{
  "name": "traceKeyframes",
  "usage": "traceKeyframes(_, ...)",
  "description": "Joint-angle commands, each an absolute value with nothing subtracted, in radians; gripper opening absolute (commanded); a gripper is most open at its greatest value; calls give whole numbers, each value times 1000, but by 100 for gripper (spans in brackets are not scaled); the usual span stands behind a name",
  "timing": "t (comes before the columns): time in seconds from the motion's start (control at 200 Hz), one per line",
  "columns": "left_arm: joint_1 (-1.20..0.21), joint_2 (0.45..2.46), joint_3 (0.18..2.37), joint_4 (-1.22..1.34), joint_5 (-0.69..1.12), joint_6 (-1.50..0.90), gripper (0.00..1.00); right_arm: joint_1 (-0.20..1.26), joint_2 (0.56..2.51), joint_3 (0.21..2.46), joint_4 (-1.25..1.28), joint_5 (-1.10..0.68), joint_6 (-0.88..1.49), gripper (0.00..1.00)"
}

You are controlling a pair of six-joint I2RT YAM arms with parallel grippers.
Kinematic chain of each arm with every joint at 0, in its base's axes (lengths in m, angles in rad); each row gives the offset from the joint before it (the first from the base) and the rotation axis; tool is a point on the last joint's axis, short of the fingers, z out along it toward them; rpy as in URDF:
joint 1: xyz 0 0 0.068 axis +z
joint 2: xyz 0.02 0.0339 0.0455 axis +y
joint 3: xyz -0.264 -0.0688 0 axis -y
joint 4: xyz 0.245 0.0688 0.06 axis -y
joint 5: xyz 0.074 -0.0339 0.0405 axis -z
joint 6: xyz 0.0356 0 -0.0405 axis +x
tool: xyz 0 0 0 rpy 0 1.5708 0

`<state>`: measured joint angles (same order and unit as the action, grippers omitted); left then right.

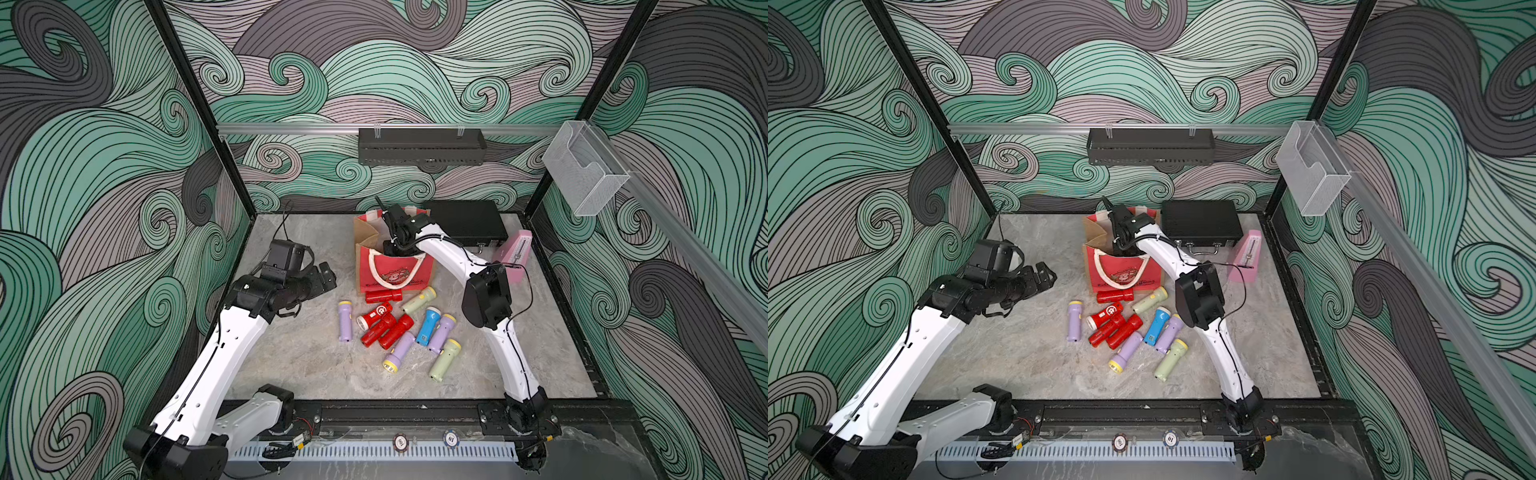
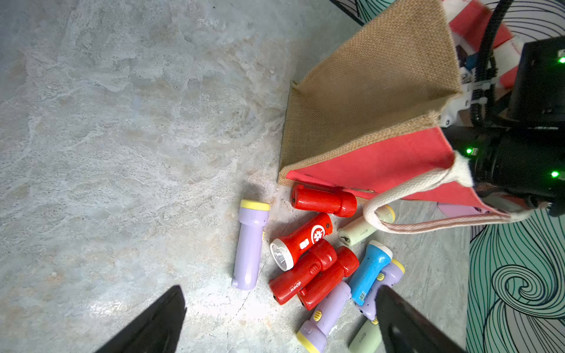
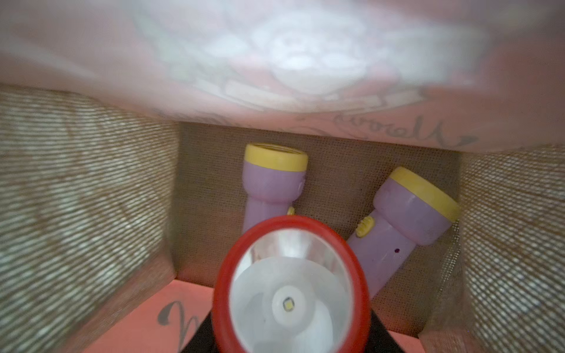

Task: Put the flashlights into the tote bags
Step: Place the flashlight in the canvas bag.

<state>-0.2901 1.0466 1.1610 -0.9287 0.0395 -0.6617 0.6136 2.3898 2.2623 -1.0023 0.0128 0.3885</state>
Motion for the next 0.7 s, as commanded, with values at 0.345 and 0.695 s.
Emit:
traceKeyframes(0.345, -291, 1035, 1143, -992, 21, -603, 99, 631, 2315, 2240, -989, 57, 382, 45)
traceKeyframes(0.695, -304, 1138, 1135, -1016, 117, -573, 99, 640, 2139, 2193, -965, 109, 380, 97)
